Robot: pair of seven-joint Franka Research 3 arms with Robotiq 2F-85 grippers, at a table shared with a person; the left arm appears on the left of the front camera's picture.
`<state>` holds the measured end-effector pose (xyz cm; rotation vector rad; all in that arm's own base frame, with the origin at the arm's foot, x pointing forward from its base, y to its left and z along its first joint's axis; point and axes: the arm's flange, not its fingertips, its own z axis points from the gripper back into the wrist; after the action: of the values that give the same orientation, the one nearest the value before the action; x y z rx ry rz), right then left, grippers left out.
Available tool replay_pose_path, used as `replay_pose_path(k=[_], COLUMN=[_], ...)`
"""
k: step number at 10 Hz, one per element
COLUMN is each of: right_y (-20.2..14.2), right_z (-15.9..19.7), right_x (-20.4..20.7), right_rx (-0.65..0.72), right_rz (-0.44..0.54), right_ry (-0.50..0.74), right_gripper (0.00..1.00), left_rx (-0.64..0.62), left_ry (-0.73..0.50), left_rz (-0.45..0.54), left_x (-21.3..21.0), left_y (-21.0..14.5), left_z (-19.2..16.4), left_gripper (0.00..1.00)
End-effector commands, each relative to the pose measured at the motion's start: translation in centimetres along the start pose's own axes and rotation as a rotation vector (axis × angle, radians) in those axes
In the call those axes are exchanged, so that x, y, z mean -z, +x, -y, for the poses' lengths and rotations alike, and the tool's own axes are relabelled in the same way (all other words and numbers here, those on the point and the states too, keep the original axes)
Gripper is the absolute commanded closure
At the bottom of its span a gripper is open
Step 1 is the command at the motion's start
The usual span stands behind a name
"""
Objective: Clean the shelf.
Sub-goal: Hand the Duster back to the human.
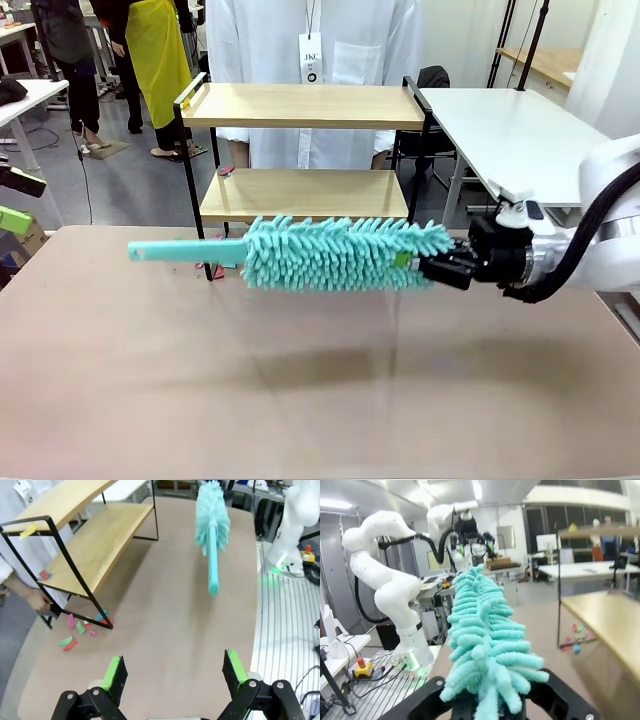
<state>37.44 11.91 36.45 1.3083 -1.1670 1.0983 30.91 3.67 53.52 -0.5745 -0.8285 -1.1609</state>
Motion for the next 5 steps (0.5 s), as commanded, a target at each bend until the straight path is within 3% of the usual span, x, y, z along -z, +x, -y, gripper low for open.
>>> replay_pose_path(k=[1,3,5], right_y=[7.2,13.4,18.6], right_z=[-1.6,-2.8,-3.0], right_x=[-1.6,-3.4,-6.0], right_rx=[-0.062,-0.133,-0.165], right_rz=[0.095,0.132,0.153], right_ry=[-0.064,-0.159,-0.362], right_gripper=[0.83,0.83,0.83], left_rx=[0.016,0.016,0.016], left_ry=[-0.007,-0.007,-0.007], left_rz=[0.028,0.028,0.028], left_x=[-0.1,-0.1,-0.1], left_y=[0.1,0.1,0.1], left_z=[-0.1,-0.1,-0.1], left_gripper=[0.00,0.00,0.00])
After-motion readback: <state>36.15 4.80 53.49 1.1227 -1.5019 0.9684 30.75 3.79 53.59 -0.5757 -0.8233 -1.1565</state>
